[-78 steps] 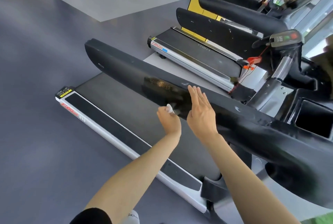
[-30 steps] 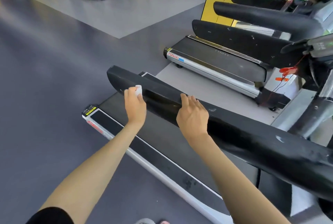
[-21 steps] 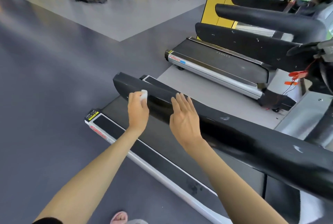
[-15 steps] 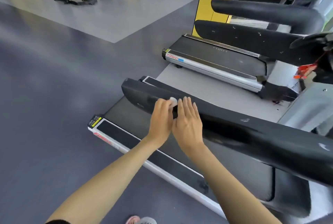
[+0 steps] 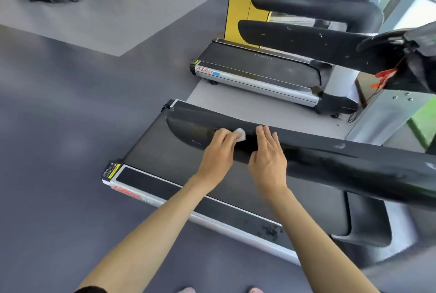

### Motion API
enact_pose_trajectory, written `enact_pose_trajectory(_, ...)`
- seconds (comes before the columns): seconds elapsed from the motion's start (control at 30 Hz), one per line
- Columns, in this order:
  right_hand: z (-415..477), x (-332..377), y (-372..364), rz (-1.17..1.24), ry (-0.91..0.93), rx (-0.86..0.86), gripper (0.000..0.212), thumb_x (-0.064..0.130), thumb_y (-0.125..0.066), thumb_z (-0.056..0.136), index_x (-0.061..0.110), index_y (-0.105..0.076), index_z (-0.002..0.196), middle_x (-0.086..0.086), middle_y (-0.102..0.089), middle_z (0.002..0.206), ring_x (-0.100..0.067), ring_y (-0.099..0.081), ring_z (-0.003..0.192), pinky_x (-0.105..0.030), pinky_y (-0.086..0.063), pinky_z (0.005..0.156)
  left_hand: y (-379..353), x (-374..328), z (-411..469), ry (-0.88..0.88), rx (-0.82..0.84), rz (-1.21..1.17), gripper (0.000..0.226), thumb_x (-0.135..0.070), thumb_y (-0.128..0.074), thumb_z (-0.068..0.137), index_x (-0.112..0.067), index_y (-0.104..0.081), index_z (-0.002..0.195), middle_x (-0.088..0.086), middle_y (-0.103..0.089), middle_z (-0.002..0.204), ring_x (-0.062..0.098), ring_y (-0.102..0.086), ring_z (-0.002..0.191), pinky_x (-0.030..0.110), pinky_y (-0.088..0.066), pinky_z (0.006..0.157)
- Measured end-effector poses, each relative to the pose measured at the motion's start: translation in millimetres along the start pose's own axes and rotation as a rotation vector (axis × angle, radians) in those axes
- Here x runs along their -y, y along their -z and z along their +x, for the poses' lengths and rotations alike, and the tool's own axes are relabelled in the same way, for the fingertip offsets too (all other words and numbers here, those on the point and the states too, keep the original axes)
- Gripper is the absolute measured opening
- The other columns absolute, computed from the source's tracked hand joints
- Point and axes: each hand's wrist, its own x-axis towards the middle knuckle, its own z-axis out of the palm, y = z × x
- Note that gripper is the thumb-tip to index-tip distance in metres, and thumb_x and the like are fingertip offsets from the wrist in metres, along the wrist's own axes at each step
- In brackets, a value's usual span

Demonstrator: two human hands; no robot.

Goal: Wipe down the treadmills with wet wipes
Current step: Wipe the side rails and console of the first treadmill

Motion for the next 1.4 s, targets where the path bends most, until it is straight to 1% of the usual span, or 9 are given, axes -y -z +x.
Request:
enact_pose_trajectory(0.17, 0, 2, 3, 0.04, -0.026, 0.065, 0.063, -0.024, -0.053, 0.06, -0.011, -0.056, 0.122, -0.022, -0.062, 0.122, -0.037, -0.056, 0.121, -0.048, -0.028, 0.109, -9, -6, 0, 0.348, -0.251, -0.095, 0.025, 0.003, -0.057, 0.091, -0.004, -0.058, 0.115, -0.001, -0.045, 0.093, 0.002, -0.041, 0.081, 0.017, -0.043, 0.077)
enact_pose_trajectory(0.37, 1, -4, 9, 0.06, -0.006, 0.109, 0.057, -0.017, -0.049, 0.069, -0.009, -0.056, 0.125, -0.02, -0.062, 0.125, -0.034, -0.055, 0.123, -0.044, -0.033, 0.109, -19, -25, -1, 0.03, -0.039, -0.061, 0.022, -0.017, -0.054, 0.094, -0.02, -0.053, 0.116, -0.001, -0.051, 0.093, 0.01, -0.051, 0.083, 0.021, -0.052, 0.07)
enact_pose_trajectory(0.53, 4, -2, 12, 0.012, 0.045, 0.133, 0.068, -0.021, -0.061, 0.057, -0.008, -0.056, 0.124, -0.018, -0.063, 0.123, -0.033, -0.059, 0.118, -0.045, -0.036, 0.107, -7, -5, 1, 0.481, -0.311, -0.095, 0.008, -0.006, -0.051, 0.097, -0.003, -0.058, 0.101, 0.004, -0.049, 0.091, 0.013, -0.048, 0.079, 0.036, -0.051, 0.071)
enact_pose_trajectory(0.8, 4, -21, 21, 0.037, 0.201, 0.192, 0.07, -0.019, -0.058, 0.057, -0.006, -0.055, 0.126, -0.02, -0.062, 0.124, -0.034, -0.059, 0.119, -0.044, -0.039, 0.106, -6, -22, 2, 0.125, -0.079, 0.055, 0.013, -0.015, -0.046, 0.097, -0.019, -0.054, 0.106, 0.0, -0.049, 0.09, 0.009, -0.048, 0.081, 0.019, -0.046, 0.069)
enact_pose_trajectory(0.93, 3, -17, 19, -0.008, 0.212, 0.192, 0.06, -0.016, -0.056, 0.062, -0.008, -0.058, 0.121, -0.024, -0.065, 0.118, -0.038, -0.062, 0.113, -0.05, -0.044, 0.098, 10, -12, 13, 0.685, -0.333, -0.005, 0.013, -0.004, -0.044, 0.098, -0.008, -0.056, 0.093, 0.001, -0.045, 0.089, 0.014, -0.046, 0.075, 0.034, -0.049, 0.068)
enact_pose_trajectory(1.03, 4, -18, 20, 0.008, 0.213, 0.189, 0.057, -0.002, -0.029, 0.073, -0.006, -0.053, 0.125, -0.021, -0.065, 0.119, -0.036, -0.061, 0.115, -0.049, -0.043, 0.1, -6, -37, 8, 0.452, -0.069, 0.109, 0.017, 0.0, -0.047, 0.093, -0.014, -0.055, 0.096, 0.004, -0.05, 0.095, 0.018, -0.049, 0.085, 0.031, -0.049, 0.073)
enact_pose_trajectory(1.13, 3, -21, 19, -0.013, 0.234, 0.216, 0.057, -0.003, -0.035, 0.075, -0.004, -0.049, 0.131, -0.02, -0.063, 0.123, -0.036, -0.058, 0.119, -0.048, -0.041, 0.103, -10, -32, -4, 0.241, 0.131, 0.065, 0.022, -0.007, -0.053, 0.094, -0.019, -0.054, 0.111, 0.0, -0.049, 0.103, 0.014, -0.049, 0.09, 0.03, -0.05, 0.078)
enact_pose_trajectory(1.3, 7, -2, 23, 0.008, 0.142, 0.256, 0.075, -0.013, -0.066, 0.059, -0.005, -0.05, 0.131, -0.025, -0.058, 0.129, -0.037, -0.055, 0.122, -0.05, -0.041, 0.105, 28, 17, 14, 0.709, -0.363, 0.012, 0.022, -0.007, -0.045, 0.098, -0.016, -0.044, 0.078, 0.005, -0.044, 0.084, 0.013, -0.04, 0.07, 0.033, -0.041, 0.066)
enact_pose_trajectory(1.4, 15, 21, 17, 0.025, 0.211, 0.253, 0.075, -0.013, -0.058, 0.063, -0.005, -0.043, 0.136, -0.025, -0.045, 0.142, -0.035, -0.043, 0.134, -0.051, -0.035, 0.11, 24, 12, 14, 0.65, -0.323, 0.083, 0.023, -0.009, -0.041, 0.097, -0.011, -0.048, 0.075, 0.004, -0.05, 0.081, 0.018, -0.045, 0.076, 0.034, -0.044, 0.068)
